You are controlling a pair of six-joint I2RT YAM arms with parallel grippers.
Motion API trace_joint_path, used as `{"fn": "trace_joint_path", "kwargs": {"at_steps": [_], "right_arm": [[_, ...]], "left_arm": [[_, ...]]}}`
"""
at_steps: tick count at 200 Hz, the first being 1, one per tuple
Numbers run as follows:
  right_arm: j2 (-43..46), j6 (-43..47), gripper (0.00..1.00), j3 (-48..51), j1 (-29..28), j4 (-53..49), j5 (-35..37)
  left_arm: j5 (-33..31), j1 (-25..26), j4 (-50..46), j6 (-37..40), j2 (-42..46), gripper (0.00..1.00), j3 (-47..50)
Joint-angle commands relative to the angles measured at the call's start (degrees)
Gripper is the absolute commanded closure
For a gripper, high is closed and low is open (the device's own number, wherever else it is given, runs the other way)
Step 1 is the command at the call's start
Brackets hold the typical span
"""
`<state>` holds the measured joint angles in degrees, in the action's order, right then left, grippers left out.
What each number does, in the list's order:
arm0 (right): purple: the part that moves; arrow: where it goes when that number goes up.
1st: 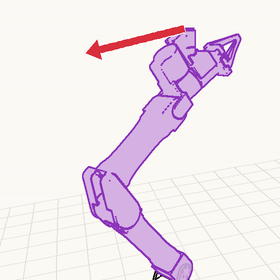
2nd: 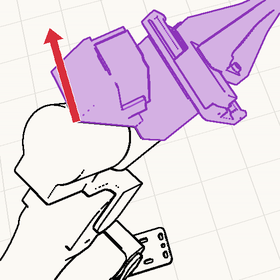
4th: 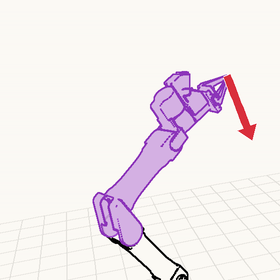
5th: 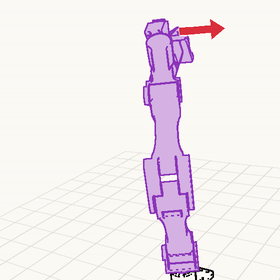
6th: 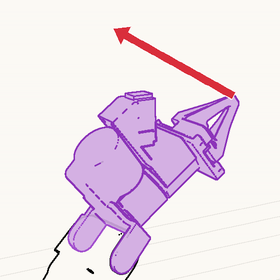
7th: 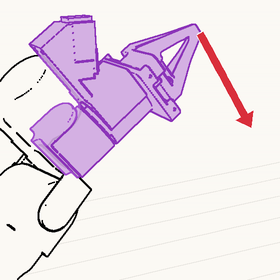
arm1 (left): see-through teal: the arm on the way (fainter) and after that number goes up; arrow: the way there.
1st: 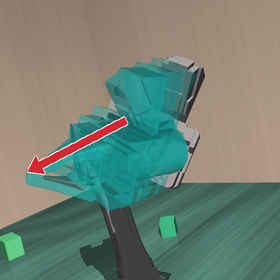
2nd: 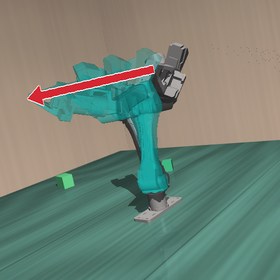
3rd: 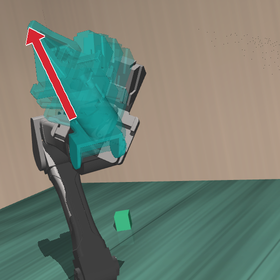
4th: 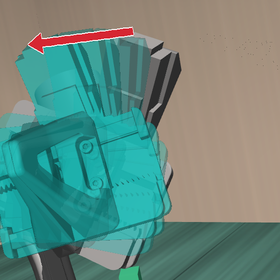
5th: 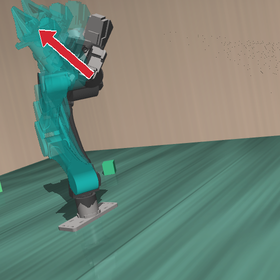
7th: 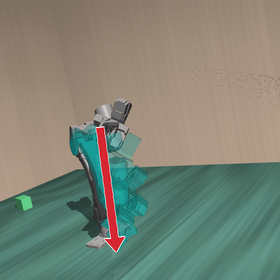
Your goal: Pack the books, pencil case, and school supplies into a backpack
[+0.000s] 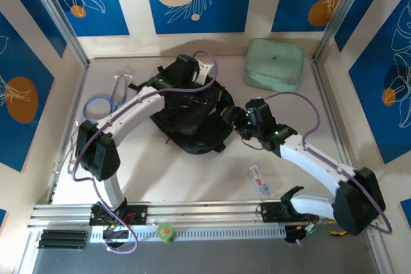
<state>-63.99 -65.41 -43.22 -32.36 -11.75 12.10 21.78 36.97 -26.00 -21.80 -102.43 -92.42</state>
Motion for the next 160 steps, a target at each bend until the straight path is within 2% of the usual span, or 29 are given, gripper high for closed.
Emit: {"fn": "trace_joint_path", "kwargs": {"at_steps": [1, 21, 57, 92, 125, 160], "right_arm": [[5.38, 6.88, 0.25, -1.51, -0.06, -13.37, 6.18], [7.29, 11.03, 0.24, -3.09, -0.46, -16.03, 5.06], [5.07, 13.41, 0.23, -5.63, -2.68, -16.04, 4.84], [-1.13, 12.32, 0.24, -7.51, -4.83, -12.84, 2.81], [-6.23, 11.67, 0.22, -9.98, -6.58, -11.37, 1.46], [-10.31, 12.24, 0.13, -12.55, -8.53, -10.31, 0.11]], "left_arm": [[1.94, -0.52, 5.98, -4.72, -0.51, 0.57, 2.26], [0.73, -3.11, 8.0, -7.51, 1.4, 0.46, 6.0], [0.15, -10.11, 13.7, -13.73, 8.67, 0.37, 18.14], [-2.79, -18.69, 15.85, -19.88, 17.47, 0.37, 32.97], [0.28, -27.25, 23.35, -28.88, 24.49, 0.44, 47.66], [2.63, -30.55, 28.79, -31.06, 23.65, 0.49, 54.25]]}}
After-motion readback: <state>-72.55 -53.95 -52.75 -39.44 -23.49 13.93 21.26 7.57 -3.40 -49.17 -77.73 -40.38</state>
